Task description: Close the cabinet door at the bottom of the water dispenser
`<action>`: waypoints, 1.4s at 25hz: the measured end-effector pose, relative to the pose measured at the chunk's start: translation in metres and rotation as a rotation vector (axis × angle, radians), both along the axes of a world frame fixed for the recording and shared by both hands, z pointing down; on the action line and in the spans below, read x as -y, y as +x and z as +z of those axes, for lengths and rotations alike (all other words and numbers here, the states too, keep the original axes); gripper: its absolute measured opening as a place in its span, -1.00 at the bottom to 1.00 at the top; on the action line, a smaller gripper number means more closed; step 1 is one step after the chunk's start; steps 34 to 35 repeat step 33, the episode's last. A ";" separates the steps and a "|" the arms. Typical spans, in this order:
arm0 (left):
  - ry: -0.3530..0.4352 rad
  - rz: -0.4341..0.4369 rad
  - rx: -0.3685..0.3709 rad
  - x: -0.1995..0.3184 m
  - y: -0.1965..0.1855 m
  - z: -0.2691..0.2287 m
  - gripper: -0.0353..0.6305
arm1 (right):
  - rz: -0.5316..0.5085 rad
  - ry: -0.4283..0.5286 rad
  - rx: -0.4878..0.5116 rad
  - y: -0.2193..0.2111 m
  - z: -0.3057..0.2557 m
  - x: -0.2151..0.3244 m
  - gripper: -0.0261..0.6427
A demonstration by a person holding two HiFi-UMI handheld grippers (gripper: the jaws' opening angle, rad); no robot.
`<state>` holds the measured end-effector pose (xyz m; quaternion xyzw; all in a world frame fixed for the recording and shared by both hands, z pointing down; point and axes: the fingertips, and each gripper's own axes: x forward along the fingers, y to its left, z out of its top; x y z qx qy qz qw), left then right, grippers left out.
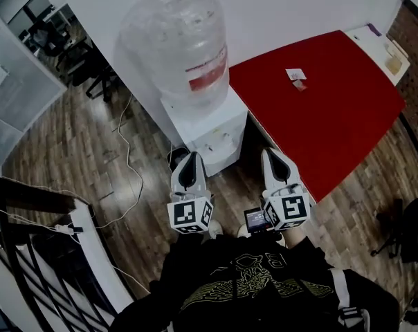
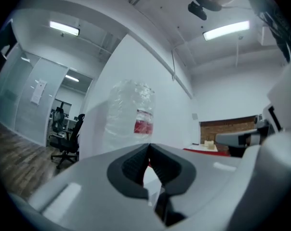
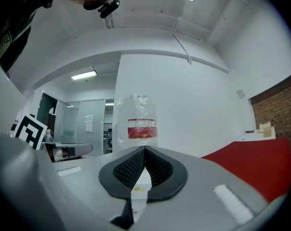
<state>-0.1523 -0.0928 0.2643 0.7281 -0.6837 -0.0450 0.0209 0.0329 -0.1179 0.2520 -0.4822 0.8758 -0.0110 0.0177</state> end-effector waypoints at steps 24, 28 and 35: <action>0.066 0.024 -0.001 -0.023 -0.021 -0.019 -0.87 | 0.043 0.000 -0.027 -0.025 0.000 -0.026 -0.93; 0.057 0.029 0.007 -0.024 -0.019 -0.017 -0.87 | 0.042 -0.002 -0.030 -0.026 0.001 -0.027 -0.93; 0.064 0.040 0.006 -0.026 -0.018 -0.016 -0.87 | 0.034 -0.004 -0.029 -0.028 0.003 -0.028 -0.93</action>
